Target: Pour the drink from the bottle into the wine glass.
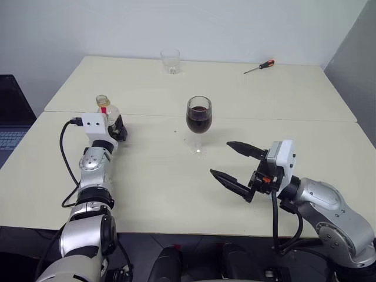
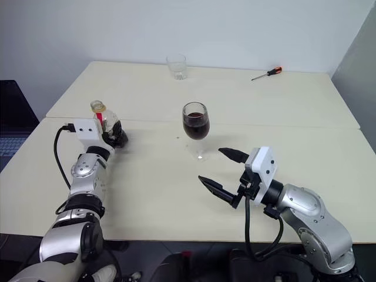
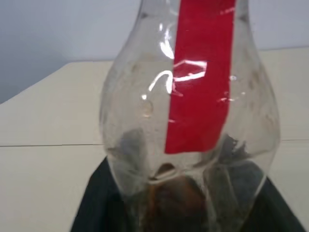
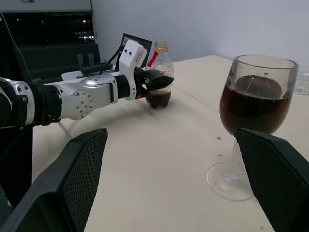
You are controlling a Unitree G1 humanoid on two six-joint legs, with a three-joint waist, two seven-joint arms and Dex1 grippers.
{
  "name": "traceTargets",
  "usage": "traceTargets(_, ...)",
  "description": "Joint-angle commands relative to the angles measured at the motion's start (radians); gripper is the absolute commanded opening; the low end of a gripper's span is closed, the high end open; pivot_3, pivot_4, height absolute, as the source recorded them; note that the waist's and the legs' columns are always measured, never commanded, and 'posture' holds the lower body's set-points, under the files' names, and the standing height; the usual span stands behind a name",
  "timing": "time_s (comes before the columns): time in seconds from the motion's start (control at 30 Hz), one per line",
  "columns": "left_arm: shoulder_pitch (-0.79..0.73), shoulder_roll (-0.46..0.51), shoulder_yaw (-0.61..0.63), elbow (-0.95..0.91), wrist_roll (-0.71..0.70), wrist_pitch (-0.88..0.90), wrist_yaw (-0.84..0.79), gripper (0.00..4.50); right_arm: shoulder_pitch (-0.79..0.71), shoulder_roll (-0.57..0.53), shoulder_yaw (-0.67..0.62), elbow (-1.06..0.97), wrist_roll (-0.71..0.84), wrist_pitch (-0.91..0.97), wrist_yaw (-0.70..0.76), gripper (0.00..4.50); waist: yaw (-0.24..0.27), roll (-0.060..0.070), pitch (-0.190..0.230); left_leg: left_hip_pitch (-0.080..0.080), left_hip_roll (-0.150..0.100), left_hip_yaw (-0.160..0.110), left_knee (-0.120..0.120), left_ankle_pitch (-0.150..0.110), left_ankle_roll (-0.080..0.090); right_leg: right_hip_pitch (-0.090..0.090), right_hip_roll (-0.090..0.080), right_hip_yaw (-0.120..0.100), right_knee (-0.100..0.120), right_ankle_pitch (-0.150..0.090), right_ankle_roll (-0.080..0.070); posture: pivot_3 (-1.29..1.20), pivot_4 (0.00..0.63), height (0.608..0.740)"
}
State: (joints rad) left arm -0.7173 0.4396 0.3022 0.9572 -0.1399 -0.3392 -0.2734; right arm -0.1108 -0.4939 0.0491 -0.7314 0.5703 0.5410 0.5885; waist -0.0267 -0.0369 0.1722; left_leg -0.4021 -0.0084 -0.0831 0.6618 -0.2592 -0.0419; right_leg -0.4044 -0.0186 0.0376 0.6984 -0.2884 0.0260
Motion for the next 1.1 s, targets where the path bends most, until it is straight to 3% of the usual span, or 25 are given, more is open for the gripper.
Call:
traceTargets(0.03, -0.021, 0.007, 0.017, -0.02, -0.029, -0.026, -0.009, 3.42, -0.02, -0.007, -0.019, -0.005, -0.005, -0.029, 0.003, 4.5, 0.0, 0.0, 0.0, 0.0, 0.0, 0.0, 0.0, 0.0, 0.0, 0.0, 0.0, 0.0, 0.0, 0.0, 0.0, 0.0, 0.15, 0.74)
traceTargets(0.13, -0.016, 0.009, 0.018, -0.036, -0.041, -0.019, -0.016, 4.38, -0.026, -0.011, -0.017, 0.001, -0.005, -0.028, 0.006, 4.5, 0.0, 0.0, 0.0, 0.0, 0.0, 0.0, 0.0, 0.0, 0.0, 0.0, 0.0, 0.0, 0.0, 0.0, 0.0, 0.0, 0.15, 0.74)
traceTargets(0.17, -0.012, 0.009, 0.019, -0.046, -0.045, -0.016, -0.018, 4.48, -0.029, -0.013, -0.016, 0.003, -0.004, -0.027, 0.007, 4.5, 0.0, 0.0, 0.0, 0.0, 0.0, 0.0, 0.0, 0.0, 0.0, 0.0, 0.0, 0.0, 0.0, 0.0, 0.0, 0.0, 0.15, 0.74)
traceTargets(0.4, 0.094, -0.001, 0.026, -0.242, -0.085, 0.065, -0.023, 4.48, -0.036, -0.026, -0.04, 0.005, 0.017, -0.007, 0.0, 4.5, -0.002, 0.0, 0.0, 0.0, 0.001, 0.0, 0.0, 0.0, 0.0, 0.0, 0.0, 0.001, 0.0, 0.0, 0.0, 0.0, 0.15, 0.74)
traceTargets(0.73, 0.484, -0.055, 0.025, -0.991, -0.198, 0.48, 0.068, 4.48, 0.069, -0.084, -0.174, -0.049, 0.048, 0.037, -0.04, 4.5, 0.002, 0.0, 0.0, 0.001, 0.001, -0.001, -0.001, 0.0, 0.0, 0.001, -0.001, 0.002, -0.001, 0.0, 0.0, 0.0, 0.15, 0.74)
traceTargets(0.9, 0.608, -0.104, -0.003, -1.222, -0.218, 0.639, 0.124, 4.48, 0.107, -0.059, -0.231, -0.072, 0.07, 0.096, -0.154, 4.5, 0.003, 0.001, 0.0, 0.002, 0.001, -0.001, -0.001, 0.0, 0.0, 0.003, -0.001, 0.003, -0.001, 0.0, 0.0, 0.0, 0.15, 0.74)
traceTargets(1.1, 0.735, -0.205, -0.125, -1.403, -0.192, 0.751, 0.174, 4.48, 0.195, 0.024, -0.249, -0.039, -0.049, 0.149, -0.358, 4.5, 0.007, 0.001, -0.001, 0.005, 0.001, -0.001, -0.001, 0.0, 0.0, 0.009, -0.001, 0.003, -0.004, 0.0, 0.0, 0.0, 0.15, 0.74)
